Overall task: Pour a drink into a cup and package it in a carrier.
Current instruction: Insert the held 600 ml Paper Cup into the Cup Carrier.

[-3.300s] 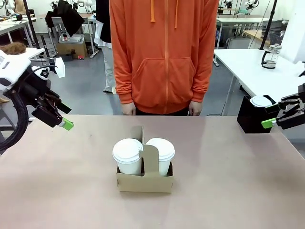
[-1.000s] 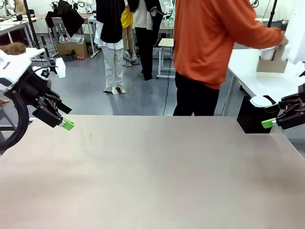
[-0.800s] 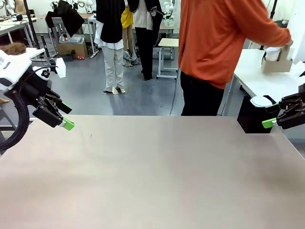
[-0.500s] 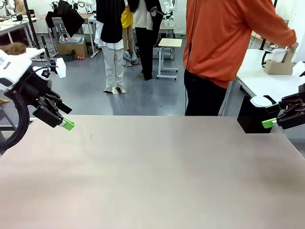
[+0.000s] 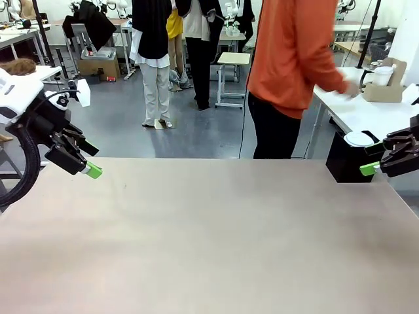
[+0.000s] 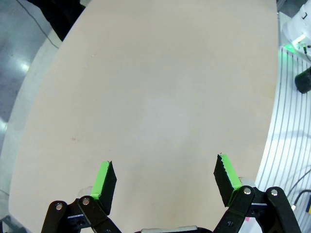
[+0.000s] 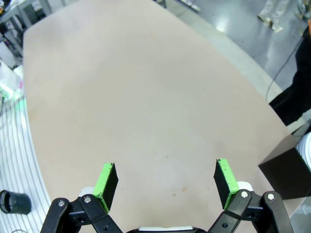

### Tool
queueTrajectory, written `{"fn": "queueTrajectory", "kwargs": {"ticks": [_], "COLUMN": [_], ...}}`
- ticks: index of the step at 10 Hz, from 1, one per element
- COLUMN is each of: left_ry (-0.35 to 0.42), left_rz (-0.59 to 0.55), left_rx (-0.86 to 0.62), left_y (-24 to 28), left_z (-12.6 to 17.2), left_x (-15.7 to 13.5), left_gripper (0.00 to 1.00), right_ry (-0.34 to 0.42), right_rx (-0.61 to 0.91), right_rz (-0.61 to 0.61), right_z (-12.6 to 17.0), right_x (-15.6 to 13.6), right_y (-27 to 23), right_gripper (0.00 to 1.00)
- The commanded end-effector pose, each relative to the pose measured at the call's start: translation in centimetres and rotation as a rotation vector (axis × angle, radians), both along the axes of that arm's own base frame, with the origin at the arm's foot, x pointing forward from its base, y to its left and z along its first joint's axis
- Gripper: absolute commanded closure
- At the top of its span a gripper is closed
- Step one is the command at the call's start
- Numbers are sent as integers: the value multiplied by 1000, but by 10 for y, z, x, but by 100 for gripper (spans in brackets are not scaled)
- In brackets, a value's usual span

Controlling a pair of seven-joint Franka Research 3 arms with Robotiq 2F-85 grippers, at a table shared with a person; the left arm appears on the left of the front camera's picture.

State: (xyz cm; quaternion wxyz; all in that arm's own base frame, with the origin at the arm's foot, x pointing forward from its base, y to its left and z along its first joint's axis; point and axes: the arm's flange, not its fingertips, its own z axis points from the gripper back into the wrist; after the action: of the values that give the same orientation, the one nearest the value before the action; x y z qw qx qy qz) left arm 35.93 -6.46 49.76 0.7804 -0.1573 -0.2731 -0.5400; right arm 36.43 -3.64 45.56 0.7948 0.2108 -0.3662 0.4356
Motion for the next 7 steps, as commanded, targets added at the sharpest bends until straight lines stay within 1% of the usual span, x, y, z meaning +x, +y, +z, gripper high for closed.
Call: {"fn": "queueTrajectory", "kwargs": {"ticks": [1,7], "left_ry": [10,10], "left_rz": [3,3], "left_rx": [-17,-17], "left_y": [-1,-1], "left_z": [1,1], "left_x": [-1,-1], "left_gripper": [0,0], "right_ry": [3,3], "right_rx": [-12,-12], "right_rz": [-5,-5], "right_z": [-1,-1], "right_x": [-1,-1], "right_y": [-2,-2], "right_gripper": [0,0]}}
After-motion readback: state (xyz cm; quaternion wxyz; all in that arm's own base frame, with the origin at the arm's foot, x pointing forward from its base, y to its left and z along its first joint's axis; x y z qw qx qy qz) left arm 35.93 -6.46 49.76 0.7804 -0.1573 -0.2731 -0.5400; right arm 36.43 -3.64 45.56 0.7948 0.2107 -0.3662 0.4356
